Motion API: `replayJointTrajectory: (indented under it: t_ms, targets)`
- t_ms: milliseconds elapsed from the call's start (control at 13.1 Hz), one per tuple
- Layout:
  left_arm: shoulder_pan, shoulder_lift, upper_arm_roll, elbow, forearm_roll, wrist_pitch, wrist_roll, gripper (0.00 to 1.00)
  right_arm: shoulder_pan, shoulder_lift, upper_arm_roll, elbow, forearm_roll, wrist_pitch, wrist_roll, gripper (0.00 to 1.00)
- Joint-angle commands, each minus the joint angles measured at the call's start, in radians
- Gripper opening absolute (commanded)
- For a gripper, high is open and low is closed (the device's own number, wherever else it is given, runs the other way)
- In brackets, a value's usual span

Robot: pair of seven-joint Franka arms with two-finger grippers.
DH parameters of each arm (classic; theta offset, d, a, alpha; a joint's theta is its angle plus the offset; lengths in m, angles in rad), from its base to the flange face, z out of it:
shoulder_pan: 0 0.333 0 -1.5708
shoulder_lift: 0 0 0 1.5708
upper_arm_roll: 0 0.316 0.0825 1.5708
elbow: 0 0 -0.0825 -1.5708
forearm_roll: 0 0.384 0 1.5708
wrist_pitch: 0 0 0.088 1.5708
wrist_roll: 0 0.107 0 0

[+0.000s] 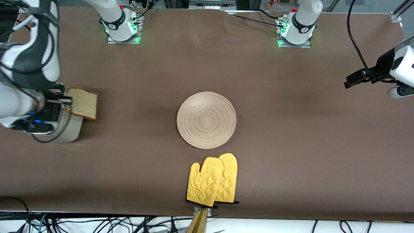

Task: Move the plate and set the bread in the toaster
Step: 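Lift the bread with the right gripper over the toaster slot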

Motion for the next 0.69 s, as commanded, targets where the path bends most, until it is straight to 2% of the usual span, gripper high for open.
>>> replayJointTrajectory:
  t_ms: [0,76,305,611]
  targets:
    - [0.014,-0.021,-0.01,-0.03,-0.016,0.019,0.005,1.0,0.001,0.014,-0.13,0.023,-0.022,-0.016,-0.168,0.0]
    - [0.014,-0.022,-0.011,-0.031,-0.016,0.019,0.005,1.0,-0.001,0.016,-0.156,0.023,-0.051,-0.006,-0.194,0.0]
    - [0.015,-0.022,-0.011,-0.032,-0.016,0.019,0.005,1.0,-0.015,0.02,-0.161,0.02,-0.137,0.06,-0.233,0.0]
    - [0.014,-0.022,-0.011,-0.032,-0.017,0.019,0.003,1.0,-0.045,0.062,-0.161,0.016,-0.171,0.149,-0.233,0.0]
